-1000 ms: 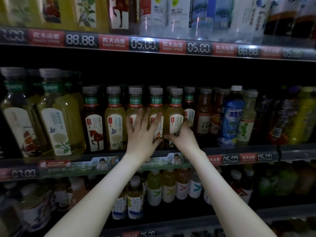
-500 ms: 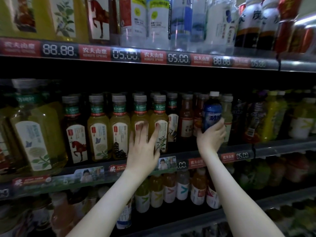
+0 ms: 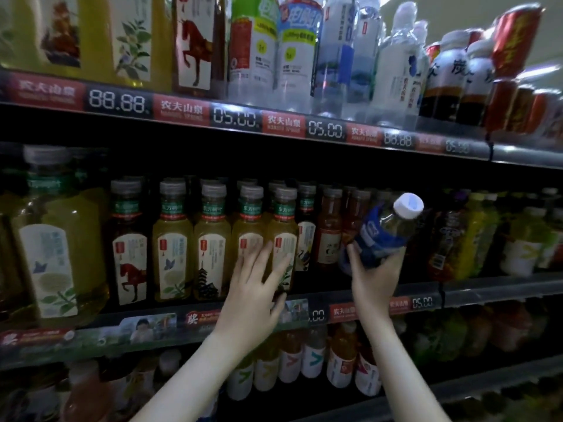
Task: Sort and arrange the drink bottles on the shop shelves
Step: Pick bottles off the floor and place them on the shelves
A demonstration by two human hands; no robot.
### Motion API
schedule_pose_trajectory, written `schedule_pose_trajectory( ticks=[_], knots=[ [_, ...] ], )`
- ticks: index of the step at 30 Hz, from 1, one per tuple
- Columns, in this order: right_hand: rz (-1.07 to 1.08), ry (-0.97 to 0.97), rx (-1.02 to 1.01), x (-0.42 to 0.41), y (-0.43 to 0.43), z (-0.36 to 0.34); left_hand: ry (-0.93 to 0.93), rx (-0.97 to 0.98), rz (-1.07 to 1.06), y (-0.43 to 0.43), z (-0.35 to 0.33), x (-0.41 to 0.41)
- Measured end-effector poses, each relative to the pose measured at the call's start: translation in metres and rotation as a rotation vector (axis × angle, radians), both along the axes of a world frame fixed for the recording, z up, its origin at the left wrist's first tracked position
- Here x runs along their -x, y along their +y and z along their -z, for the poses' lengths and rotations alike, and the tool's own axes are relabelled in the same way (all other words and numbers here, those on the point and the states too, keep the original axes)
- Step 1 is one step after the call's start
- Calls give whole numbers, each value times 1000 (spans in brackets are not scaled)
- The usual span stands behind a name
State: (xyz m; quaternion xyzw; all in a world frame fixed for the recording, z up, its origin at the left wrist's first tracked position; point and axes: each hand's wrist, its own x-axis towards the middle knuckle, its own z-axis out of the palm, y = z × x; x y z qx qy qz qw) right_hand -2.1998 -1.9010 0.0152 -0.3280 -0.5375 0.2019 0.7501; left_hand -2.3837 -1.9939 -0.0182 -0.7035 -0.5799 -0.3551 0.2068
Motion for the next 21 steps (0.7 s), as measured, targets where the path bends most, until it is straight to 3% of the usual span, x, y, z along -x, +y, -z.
schedule_pose_trajectory(
  ticks=[6, 10, 21],
  knots=[
    [-142, -146, 106, -33, -57, 0, -332, 125, 378, 9, -19, -75],
    [-142, -174, 216, -72, -82, 10, -540, 315, 624, 15, -18, -128],
    [-212, -97, 363, -250, -102, 9, -342, 447, 751, 38, -27, -270]
  ],
)
